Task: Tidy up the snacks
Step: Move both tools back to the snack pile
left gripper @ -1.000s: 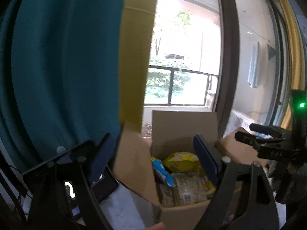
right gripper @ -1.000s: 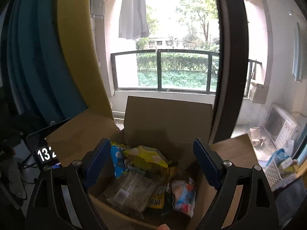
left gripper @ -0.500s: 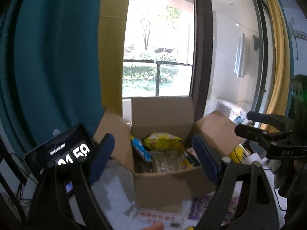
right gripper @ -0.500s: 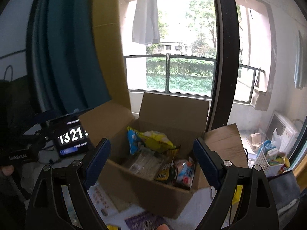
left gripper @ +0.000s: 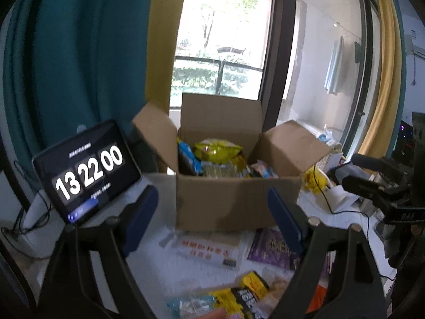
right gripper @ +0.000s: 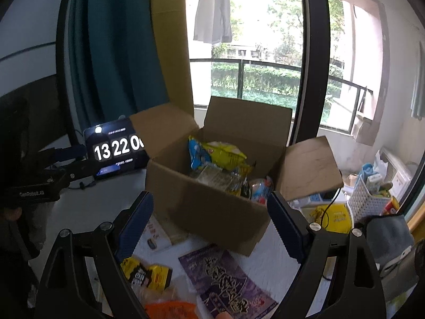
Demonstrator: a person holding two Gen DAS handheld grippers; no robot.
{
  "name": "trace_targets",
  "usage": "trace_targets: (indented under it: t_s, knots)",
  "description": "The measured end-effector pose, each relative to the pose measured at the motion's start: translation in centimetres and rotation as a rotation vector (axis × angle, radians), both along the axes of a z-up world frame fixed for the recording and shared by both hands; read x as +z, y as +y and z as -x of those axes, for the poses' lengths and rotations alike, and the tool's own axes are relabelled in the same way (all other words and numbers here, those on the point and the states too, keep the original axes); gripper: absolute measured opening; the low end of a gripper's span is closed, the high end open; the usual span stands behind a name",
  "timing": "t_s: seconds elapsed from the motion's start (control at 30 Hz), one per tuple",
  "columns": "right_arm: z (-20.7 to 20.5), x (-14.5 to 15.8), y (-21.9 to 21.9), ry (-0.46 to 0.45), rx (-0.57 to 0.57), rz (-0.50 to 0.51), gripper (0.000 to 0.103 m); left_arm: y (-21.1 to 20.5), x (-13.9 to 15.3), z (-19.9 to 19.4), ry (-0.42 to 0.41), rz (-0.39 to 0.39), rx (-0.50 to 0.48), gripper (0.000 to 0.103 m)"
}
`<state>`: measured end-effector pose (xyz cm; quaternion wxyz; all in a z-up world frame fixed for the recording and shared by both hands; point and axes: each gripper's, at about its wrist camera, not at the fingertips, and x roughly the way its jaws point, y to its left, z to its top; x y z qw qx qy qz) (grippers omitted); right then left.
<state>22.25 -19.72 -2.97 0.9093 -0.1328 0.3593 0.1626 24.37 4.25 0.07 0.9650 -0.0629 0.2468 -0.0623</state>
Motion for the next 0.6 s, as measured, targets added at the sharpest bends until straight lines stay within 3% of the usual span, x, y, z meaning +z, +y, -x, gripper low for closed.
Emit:
trace_targets:
  t_s: [0.23,0.6]
  knots:
    - [1.2,-2.4,-2.3,0.062,-0.041,-0.032,0.089,-0.1,-3.6,1.0,0.096,-0.002,0.016,0.085]
    - [1.9,-9.1,-9.5,0.235,-0.243,-0.070,0.090,1.0,-11.9,2.3,0.322,0.031,0.055,0.085]
